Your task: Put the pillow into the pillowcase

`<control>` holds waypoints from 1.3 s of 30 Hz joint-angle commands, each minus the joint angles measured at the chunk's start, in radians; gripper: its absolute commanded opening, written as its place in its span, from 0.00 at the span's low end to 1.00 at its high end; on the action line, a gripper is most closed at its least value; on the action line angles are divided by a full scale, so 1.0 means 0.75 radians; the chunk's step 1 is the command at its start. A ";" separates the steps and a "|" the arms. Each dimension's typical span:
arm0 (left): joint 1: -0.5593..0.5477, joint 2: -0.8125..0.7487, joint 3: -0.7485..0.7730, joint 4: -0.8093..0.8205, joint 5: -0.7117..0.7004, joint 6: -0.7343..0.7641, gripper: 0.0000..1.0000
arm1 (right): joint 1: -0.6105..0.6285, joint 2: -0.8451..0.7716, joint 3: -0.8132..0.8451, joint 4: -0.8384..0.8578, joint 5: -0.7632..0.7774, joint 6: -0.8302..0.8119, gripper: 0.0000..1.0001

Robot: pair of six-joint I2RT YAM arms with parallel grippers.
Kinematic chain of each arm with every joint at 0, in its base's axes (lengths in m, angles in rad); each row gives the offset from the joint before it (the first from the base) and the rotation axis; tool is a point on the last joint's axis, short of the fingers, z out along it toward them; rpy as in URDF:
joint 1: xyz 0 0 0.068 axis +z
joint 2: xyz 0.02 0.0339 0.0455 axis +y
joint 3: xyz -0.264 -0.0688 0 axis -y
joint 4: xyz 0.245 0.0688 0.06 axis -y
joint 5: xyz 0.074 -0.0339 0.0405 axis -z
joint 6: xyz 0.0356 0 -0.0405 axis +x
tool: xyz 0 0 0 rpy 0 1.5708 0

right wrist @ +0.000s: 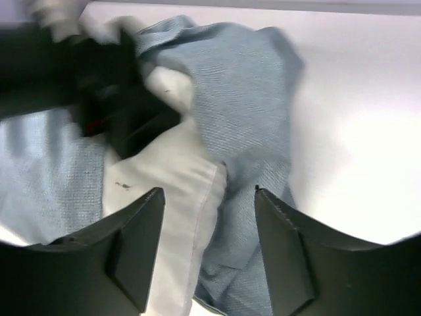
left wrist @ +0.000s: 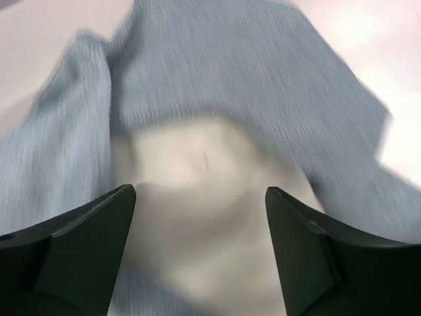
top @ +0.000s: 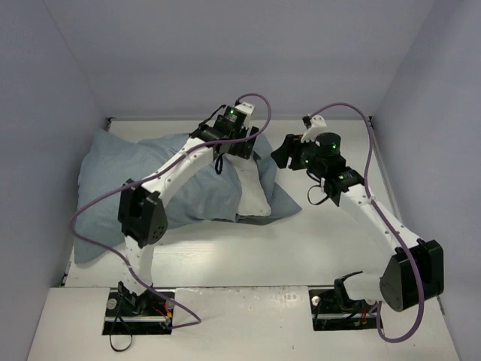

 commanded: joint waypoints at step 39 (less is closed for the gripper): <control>-0.149 -0.461 -0.423 -0.218 -0.224 -0.178 0.00 | 0.207 0.486 -0.055 0.410 0.247 0.249 0.59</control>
